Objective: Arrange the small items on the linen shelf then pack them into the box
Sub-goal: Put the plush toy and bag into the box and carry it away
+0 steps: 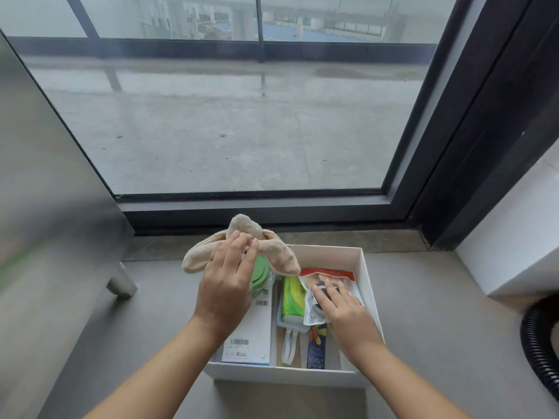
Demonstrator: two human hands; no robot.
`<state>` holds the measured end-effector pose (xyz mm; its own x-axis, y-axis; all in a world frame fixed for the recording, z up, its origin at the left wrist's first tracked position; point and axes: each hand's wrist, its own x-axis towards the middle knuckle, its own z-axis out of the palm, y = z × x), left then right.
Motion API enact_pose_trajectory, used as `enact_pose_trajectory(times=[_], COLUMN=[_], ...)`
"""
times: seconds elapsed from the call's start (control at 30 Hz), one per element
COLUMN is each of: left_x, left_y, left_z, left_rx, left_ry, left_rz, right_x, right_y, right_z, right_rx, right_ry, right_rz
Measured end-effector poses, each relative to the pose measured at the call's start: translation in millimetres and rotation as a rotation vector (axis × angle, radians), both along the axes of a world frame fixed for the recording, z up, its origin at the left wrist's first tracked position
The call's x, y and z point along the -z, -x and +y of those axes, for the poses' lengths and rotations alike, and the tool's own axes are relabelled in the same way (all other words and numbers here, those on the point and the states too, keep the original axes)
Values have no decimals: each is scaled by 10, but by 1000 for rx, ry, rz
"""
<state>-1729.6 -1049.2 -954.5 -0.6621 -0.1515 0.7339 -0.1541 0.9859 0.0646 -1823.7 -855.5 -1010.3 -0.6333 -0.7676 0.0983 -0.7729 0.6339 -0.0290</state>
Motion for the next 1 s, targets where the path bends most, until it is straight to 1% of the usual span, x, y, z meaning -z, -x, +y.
enact_pose_trajectory(times=[0.13, 0.2, 0.27, 0.47, 0.7, 0.9, 1.0], left_x=[-1, -8, -16, -38, -59, -62, -51], left_y=[10, 17, 20, 20, 22, 5, 13], left_z=[24, 45, 60, 117, 185, 252, 315], left_rx=[6, 11, 16, 38, 60, 89, 118], left_ry=[-3, -3, -3, 4, 8, 22, 36], left_rz=[4, 3, 2, -17, -39, -51, -51], right_x=[-1, 87, 128, 144, 18, -241, -377], right_y=[14, 39, 67, 86, 101, 150, 197], right_z=[-15, 14, 33, 48, 81, 38, 57], right_rx=[14, -36, -29, -31, -46, -24, -9], right_ry=[-87, -190, -288, -340, -256, -163, -83], right_rz=[-86, -129, -189, -185, -191, -110, -78])
